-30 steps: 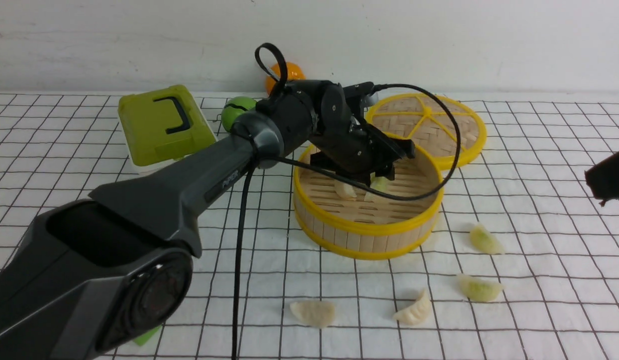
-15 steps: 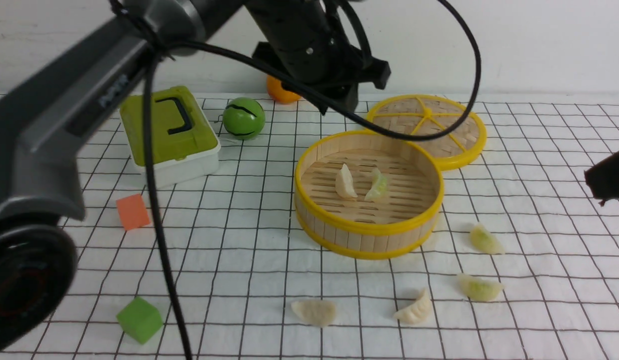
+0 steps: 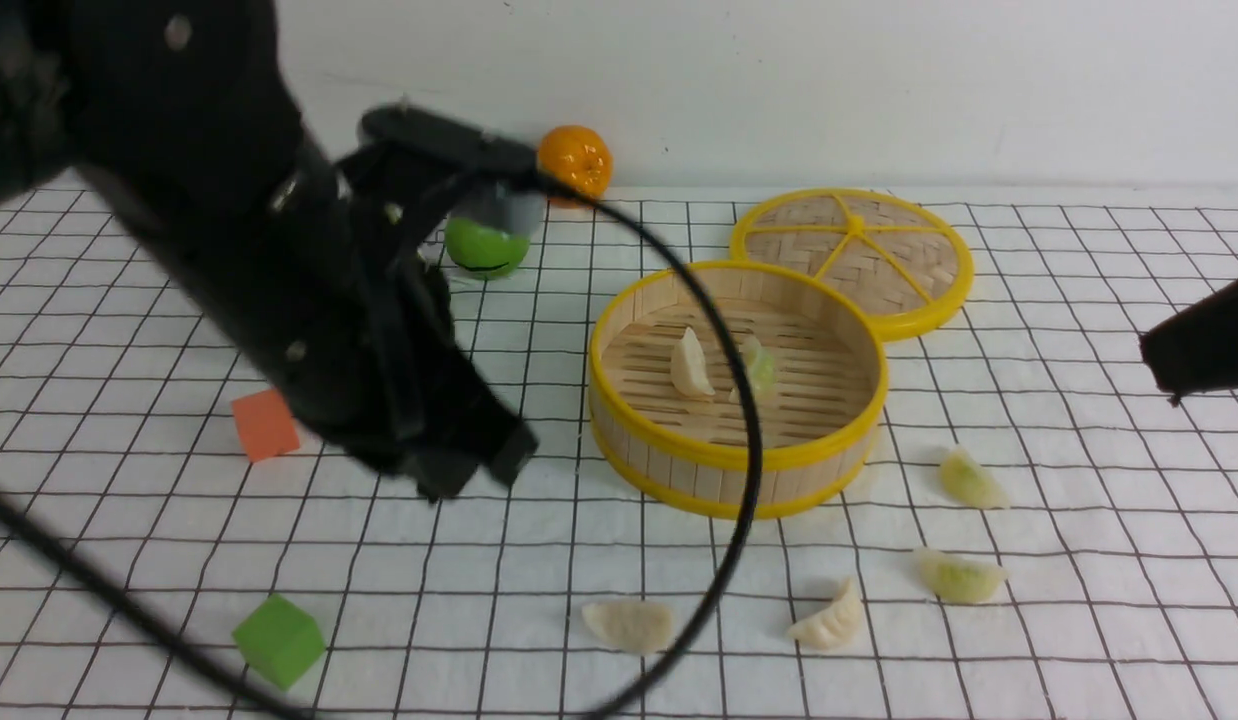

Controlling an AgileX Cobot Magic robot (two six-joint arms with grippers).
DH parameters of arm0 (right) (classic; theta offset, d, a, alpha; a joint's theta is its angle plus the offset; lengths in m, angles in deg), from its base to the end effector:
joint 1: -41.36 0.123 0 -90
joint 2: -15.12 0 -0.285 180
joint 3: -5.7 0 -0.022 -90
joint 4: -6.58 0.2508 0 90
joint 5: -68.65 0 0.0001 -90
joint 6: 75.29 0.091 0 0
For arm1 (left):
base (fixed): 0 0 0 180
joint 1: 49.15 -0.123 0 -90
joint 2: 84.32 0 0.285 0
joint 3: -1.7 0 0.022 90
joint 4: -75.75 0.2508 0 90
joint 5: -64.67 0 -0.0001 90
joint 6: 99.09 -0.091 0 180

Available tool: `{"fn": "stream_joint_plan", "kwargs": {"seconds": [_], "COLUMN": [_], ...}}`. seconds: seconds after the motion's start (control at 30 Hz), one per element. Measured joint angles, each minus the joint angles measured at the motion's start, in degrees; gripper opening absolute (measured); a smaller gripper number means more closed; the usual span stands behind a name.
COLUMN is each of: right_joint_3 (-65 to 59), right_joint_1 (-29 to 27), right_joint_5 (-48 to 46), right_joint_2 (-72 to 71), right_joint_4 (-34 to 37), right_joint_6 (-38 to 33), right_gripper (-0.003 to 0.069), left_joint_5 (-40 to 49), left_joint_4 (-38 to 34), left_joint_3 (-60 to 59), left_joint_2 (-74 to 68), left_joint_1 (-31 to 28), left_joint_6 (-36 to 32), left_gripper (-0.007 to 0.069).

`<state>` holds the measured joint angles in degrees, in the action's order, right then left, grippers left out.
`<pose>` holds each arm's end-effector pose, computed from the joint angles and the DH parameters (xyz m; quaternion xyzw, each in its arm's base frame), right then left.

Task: Put the dumplings into the steamer on the table with the white tablecloth.
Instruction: 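Reach for and grasp a dumpling on the table with the left gripper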

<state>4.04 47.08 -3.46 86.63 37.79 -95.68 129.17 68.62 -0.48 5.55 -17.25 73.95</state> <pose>0.1860 0.0637 0.4241 -0.2052 0.8961 0.2301 0.3194 0.2390 -0.1608 0.3368 0.3111 0.9270 -0.1023 0.1828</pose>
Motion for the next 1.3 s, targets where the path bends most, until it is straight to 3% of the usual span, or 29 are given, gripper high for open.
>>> {"fn": "stream_joint_plan", "kwargs": {"seconds": [0.27, 0.37, 0.5, 0.53, 0.6, 0.73, 0.9, 1.0, 1.1, 1.13, 1.2, 1.3], "right_joint_3": [0.00, 0.00, 0.00, 0.00, 0.00, 0.00, 0.00, 0.00, 0.00, 0.00, 0.00, 0.00], "right_joint_1": [0.00, 0.00, 0.00, 0.00, 0.00, 0.00, 0.00, 0.00, 0.00, 0.00, 0.00, 0.00], "right_joint_5": [0.00, 0.00, 0.00, 0.00, 0.00, 0.00, 0.00, 0.00, 0.00, 0.00, 0.00, 0.00], "right_joint_2": [0.00, 0.00, 0.00, 0.00, 0.00, 0.00, 0.00, 0.00, 0.00, 0.00, 0.00, 0.00], "right_joint_4": [0.86, 1.07, 1.29, 1.29, 1.35, 1.46, 1.46, 1.46, 1.46, 1.46, 1.46, 1.46], "right_joint_6": [-0.93, -1.00, -1.07, -1.07, -1.07, -1.11, -1.11, -1.11, -1.11, -1.11, -1.11, -1.11], "right_gripper": [0.0246, 0.0246, 0.0246, 0.0246, 0.0246, 0.0246, 0.0246, 0.0246, 0.0246, 0.0246, 0.0246, 0.0246], "left_joint_5": [-9.01, -10.43, -15.45, -15.79, -21.01, -29.57, -35.02, -34.85, -34.54, -34.54, -34.48, -32.48], "left_joint_4": [-5.64, -6.23, -7.02, -7.02, -7.02, -6.61, -6.11, -5.93, -5.39, -5.39, -4.83, -3.28], "left_joint_3": [-8.19, -7.59, -6.75, -6.75, -6.75, -6.62, -6.42, -6.42, -6.31, -6.31, -6.12, -5.42], "left_joint_2": [-3.06, -7.04, -14.48, -14.76, -18.17, -21.49, -24.15, -26.56, -27.93, -27.93, -27.93, -26.85], "left_joint_1": [0.04, 0.04, 2.11, 2.28, 4.67, 6.72, 6.92, 6.92, 6.92, 6.92, 6.92, 6.92], "left_joint_6": [-3.93, -3.42, -10.68, -11.73, -17.64, -20.92, -21.08, -20.82, -20.09, -19.93, -17.48, -14.05], "left_gripper": [0.0019, 0.0127, 0.0384, 0.0394, 0.0501, 0.0563, 0.0563, 0.0523, 0.0428, 0.0428, 0.0279, 0.0255]}}
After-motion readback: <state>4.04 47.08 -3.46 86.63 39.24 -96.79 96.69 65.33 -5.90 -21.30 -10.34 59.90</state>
